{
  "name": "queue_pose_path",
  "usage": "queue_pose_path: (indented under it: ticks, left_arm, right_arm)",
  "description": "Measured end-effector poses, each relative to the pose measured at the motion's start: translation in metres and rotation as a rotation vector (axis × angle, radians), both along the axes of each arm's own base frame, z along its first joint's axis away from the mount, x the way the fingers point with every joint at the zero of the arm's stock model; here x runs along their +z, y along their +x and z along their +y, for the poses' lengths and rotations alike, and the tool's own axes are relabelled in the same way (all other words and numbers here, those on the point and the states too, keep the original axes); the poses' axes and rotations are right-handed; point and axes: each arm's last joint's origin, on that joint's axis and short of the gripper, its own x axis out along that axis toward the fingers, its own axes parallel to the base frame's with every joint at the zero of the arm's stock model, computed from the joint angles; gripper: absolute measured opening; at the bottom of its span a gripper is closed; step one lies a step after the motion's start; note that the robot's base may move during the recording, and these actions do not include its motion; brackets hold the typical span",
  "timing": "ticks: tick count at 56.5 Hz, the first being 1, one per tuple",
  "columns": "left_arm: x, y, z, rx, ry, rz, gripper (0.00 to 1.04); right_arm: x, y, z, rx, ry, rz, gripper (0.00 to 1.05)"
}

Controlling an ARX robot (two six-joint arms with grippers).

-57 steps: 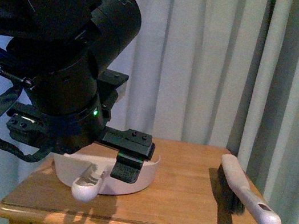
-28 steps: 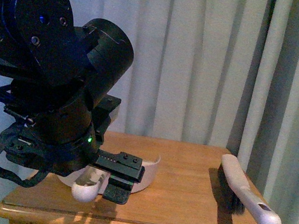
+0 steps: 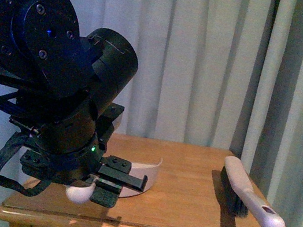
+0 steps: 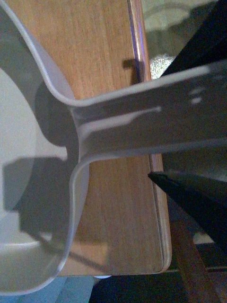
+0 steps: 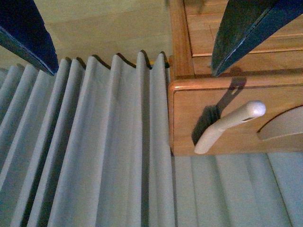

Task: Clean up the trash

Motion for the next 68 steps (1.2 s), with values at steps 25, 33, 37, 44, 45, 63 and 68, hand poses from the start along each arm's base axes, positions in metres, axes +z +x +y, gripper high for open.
queue_pose_path:
  ticks: [25,33,37,44,45,63,68]
  left_arm:
    - [0.0,0.002,-0.002,-0.024,-0.052,-0.072,0.28]
    - [0.027,-0.005,0.008,-0.079,-0.133,-0.239,0.28]
    - [0.046,-0.013,0.015,-0.118,-0.163,-0.336,0.28]
    - [0.066,-0.027,0.025,-0.157,-0.181,-0.435,0.28]
    - [0.068,-0.03,0.027,-0.164,-0.173,-0.455,0.28]
    - [0.103,-0.086,0.064,-0.234,-0.16,-0.717,0.28]
    - [0.114,-0.106,0.084,-0.207,-0.162,-0.795,0.28]
  right_arm:
    - [0.0,0.0,0.0,0.0,0.0,0.0,0.97]
    - [0.0,0.0,0.0,0.0,0.0,0.0,0.97]
    - [0.0,0.0,0.0,0.0,0.0,0.0,0.97]
    - [0.0,0.0,0.0,0.0,0.0,0.0,0.97]
    - [0.0,0.0,0.0,0.0,0.0,0.0,0.97]
    - [0.0,0.0,0.0,0.0,0.0,0.0,0.97]
    - [0.0,0.0,0.0,0.0,0.0,0.0,0.97]
